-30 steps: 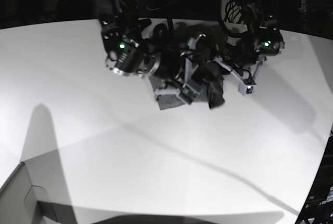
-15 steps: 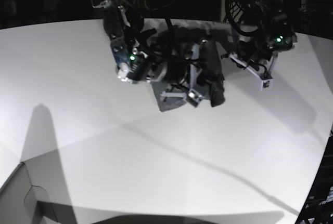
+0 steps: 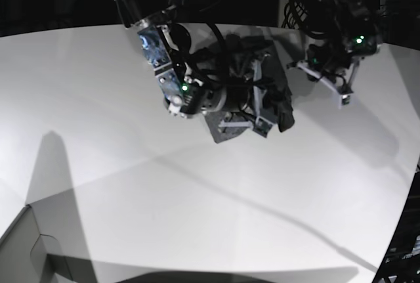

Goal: Layout the t-shirt on the table in an organized manner, then fold the t-shirt properly
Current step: 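Press the folded bundle flat with the right gripper and release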

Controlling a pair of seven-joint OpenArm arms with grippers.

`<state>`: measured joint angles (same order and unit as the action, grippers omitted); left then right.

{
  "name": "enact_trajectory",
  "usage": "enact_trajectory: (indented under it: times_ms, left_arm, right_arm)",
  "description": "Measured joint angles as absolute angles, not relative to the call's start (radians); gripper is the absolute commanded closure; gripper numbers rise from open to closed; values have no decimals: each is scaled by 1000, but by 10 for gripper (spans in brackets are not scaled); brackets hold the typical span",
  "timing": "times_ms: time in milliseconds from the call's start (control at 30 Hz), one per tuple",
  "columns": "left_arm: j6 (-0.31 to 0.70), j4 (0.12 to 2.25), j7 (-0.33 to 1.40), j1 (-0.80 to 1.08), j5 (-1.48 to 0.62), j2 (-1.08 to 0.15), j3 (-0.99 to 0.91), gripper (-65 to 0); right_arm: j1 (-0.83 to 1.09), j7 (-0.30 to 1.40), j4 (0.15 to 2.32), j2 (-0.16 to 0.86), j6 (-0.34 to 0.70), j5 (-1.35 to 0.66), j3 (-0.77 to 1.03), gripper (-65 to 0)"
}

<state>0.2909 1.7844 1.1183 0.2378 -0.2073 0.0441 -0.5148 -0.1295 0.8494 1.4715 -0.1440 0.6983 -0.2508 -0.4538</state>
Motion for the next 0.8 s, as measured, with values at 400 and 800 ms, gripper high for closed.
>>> enact_trajectory:
  times_ms: [400,800]
  left_arm:
    - [292,1795,1120,289,-207,30,-635,0]
    - [295,1797,1119,290,-207,6,-638,0]
  right_arm:
    - [-89,849,1623,-144,698,-256,-504,-244]
    - [31,857,1692,-141,695,-244,-215,-368]
